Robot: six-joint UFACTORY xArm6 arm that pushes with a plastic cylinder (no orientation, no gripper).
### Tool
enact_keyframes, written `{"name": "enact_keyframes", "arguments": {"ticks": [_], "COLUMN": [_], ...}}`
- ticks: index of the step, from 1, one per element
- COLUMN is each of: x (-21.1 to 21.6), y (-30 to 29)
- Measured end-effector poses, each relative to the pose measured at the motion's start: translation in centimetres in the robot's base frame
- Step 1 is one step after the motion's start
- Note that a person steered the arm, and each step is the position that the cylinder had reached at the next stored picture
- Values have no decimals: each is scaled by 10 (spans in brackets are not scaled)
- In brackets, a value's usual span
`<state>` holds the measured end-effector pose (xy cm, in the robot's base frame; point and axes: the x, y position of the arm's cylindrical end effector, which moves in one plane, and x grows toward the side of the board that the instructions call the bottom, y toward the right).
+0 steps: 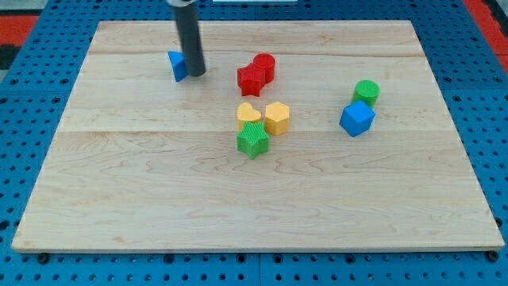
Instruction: Nudge the red circle along with red star left a bit
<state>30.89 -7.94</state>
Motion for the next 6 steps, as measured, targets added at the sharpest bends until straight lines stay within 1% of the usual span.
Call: {"name": "enact_keyframes", "arguments": {"ticks": [1, 2, 3, 4, 5, 6], "x": [-22, -29, -22, -1, 10, 10], "y": [34, 86, 131, 124, 85, 76]}}
